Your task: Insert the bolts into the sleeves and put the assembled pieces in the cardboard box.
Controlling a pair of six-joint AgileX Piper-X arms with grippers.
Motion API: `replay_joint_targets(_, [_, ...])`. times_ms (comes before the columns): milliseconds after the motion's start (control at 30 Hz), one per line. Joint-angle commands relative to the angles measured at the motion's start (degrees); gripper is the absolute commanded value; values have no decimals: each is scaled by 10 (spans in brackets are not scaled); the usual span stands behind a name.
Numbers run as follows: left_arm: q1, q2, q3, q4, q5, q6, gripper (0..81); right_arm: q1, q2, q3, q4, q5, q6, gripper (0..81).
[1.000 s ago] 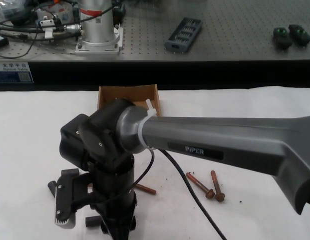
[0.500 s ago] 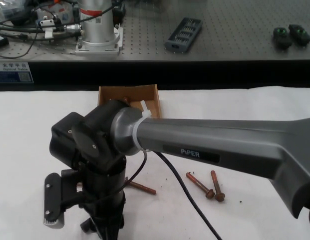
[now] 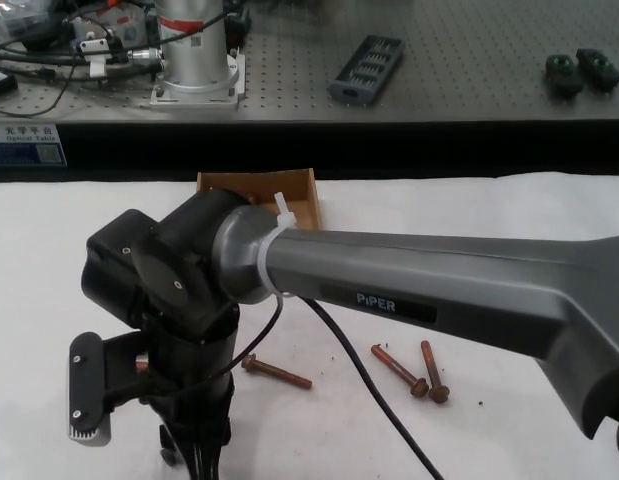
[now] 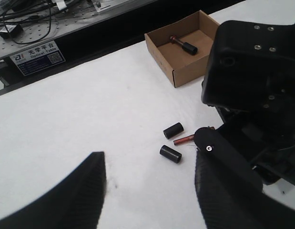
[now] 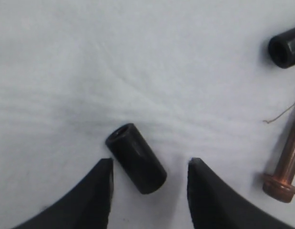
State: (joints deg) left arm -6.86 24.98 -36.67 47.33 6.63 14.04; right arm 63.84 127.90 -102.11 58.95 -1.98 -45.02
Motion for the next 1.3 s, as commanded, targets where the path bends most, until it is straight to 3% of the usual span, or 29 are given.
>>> replay_joint_targets(0, [0,-4,-6,-7,-4,-3,409,3,1,-7,-1,-20,-4,366])
replay_joint_targets(633, [0,-4,-6,-7,-4,-3,409,-4,14,-7,-4,-46,4,366])
replay_joint_targets(1133, [0,-4,-59,22,-4,-30,409,-4,14,-7,-2,-60,4,125])
replay_joint_targets(1267, [0,-4,-59,36,-4,-30,409,-5,14,-7,3,-60,4,106])
